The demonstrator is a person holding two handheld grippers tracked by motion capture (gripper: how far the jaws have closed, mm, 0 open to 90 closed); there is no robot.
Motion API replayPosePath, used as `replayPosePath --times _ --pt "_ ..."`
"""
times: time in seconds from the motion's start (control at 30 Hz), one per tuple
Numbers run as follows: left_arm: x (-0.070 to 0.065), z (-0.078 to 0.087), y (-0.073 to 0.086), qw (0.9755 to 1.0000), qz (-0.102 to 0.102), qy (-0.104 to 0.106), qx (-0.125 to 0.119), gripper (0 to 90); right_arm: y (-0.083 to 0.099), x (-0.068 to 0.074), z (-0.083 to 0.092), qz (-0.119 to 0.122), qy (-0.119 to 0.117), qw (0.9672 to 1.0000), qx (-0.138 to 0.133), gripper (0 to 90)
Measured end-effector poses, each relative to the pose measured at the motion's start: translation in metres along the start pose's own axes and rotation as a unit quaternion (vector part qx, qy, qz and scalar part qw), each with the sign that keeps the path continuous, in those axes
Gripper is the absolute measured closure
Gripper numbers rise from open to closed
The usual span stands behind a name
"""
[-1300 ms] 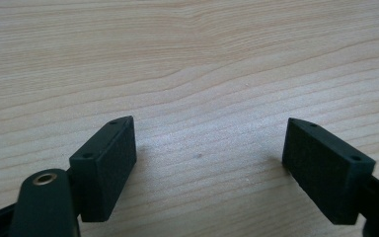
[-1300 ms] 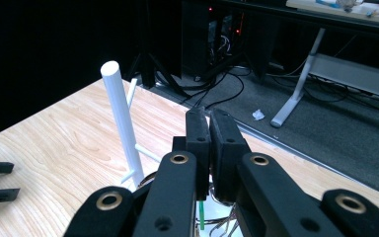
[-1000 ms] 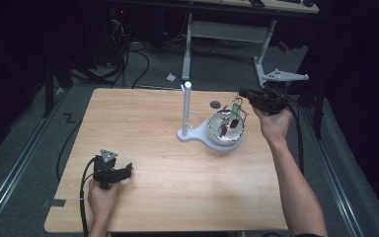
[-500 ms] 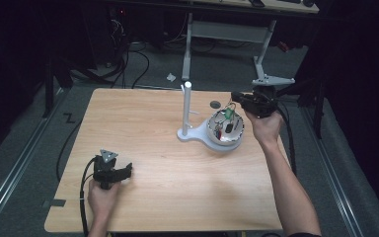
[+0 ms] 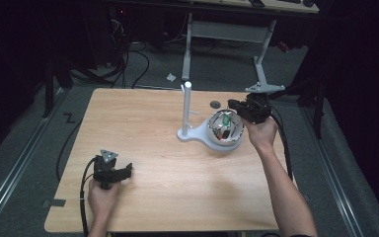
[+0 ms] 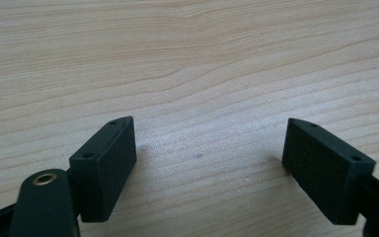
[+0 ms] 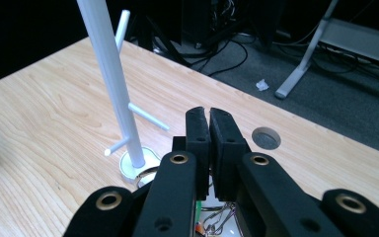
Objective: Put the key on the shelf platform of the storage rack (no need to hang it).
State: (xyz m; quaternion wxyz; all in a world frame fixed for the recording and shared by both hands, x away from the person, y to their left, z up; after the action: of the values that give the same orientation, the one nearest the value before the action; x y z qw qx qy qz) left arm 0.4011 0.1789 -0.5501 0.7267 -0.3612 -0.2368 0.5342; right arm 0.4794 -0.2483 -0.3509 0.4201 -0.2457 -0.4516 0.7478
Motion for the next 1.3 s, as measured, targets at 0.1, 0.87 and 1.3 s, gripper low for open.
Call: replayPosePath --times 0.1,0.87,1.3 --pt "0.000 0.000 0.000 1.0000 0.000 -0.001 0.000 21.2 0.004 -0.001 -0.003 -0.003 0.002 1.0000 0.007 88.2" --pt "0.000 0.000 0.000 1.0000 0.000 0.000 0.000 21.2 0.033 -0.012 -0.012 -0.010 0.026 0.9989 0.038 88.1" --pt "0.000 0.000 0.000 1.0000 -0.001 -0.001 0.001 21.2 0.055 -0.015 -0.021 -0.022 0.023 0.9973 0.066 87.8"
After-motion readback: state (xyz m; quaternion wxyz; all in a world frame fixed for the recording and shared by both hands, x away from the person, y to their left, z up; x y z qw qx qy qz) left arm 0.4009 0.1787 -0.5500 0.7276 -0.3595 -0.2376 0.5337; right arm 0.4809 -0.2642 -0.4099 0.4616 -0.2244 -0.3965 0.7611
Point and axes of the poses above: each handheld gripper's, and its own axes: z roughly backward along the jaws, y roughly out of its underside, x roughly to its left, the point moved 3 cm from there along -z, roughly forward along the jaws, and after that the axes turned 6 degrees about -x, right-handed, at the moved point
